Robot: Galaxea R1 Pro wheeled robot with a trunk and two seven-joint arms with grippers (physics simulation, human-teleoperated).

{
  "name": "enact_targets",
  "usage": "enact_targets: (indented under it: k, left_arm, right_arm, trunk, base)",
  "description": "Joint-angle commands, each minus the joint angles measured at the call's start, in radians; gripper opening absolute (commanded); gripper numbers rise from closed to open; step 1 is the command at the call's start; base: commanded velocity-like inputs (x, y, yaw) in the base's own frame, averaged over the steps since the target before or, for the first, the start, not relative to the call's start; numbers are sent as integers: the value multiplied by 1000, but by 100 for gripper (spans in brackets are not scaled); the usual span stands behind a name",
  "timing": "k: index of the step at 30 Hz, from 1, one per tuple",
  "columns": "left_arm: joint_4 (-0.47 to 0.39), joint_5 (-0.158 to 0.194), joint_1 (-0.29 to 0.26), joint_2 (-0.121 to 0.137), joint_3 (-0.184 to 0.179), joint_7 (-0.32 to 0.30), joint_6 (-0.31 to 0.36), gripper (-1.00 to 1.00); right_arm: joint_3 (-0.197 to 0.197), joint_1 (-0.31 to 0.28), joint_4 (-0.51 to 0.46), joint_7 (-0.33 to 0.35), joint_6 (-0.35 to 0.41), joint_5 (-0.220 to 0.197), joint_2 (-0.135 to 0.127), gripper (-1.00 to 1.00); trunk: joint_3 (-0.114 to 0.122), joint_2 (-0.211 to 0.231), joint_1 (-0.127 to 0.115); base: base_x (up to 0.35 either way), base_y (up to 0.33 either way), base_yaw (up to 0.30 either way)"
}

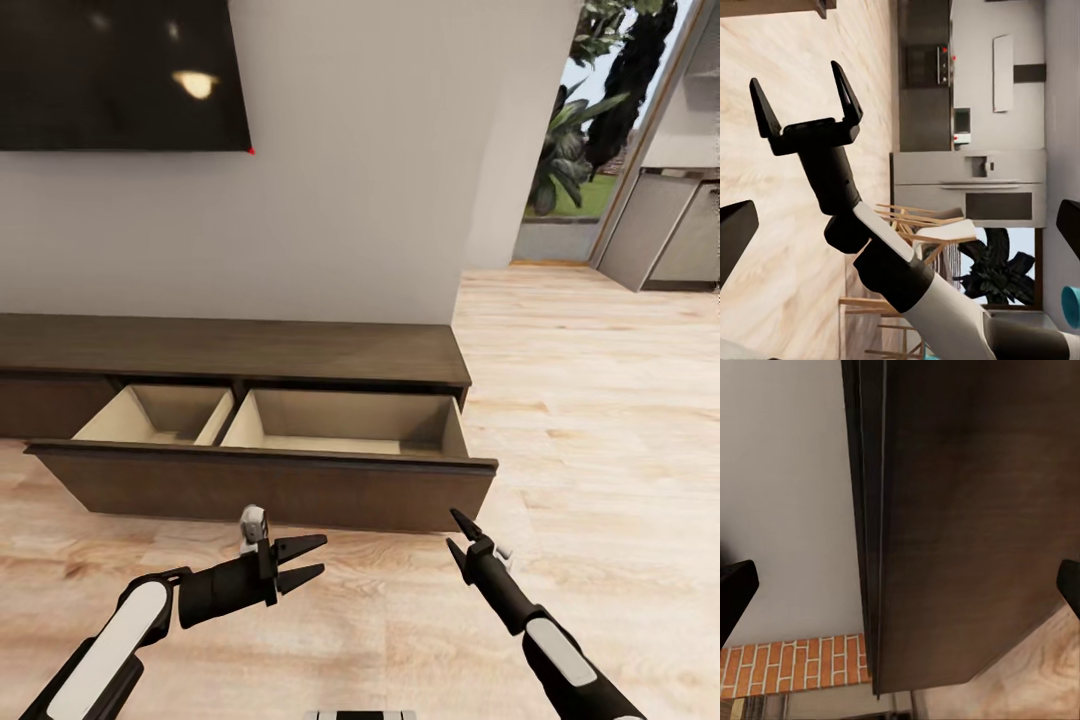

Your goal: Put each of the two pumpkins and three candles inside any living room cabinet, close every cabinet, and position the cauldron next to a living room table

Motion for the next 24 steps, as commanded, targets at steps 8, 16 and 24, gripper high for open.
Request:
enact_targets:
  k: [8,16,24]
  left_arm:
    - [9,-5,-2,3,0,-5,2,100]
    - [10,-6,-2,3,0,-3,2,100]
    - [10,-6,-3,5,4,-3,3,100]
  right_arm:
    - [10,2,157,7,12,10,-1,100]
    - [11,2,296,10,-6,99,2,100]
    - [11,2,380,4,-142,108,5,100]
  trunk:
    - [30,2,-4]
    - [61,3,-7]
    - [92,5,-11]
  base:
    - [0,0,0]
    - [-8,0,0]
    - [-83,0,0]
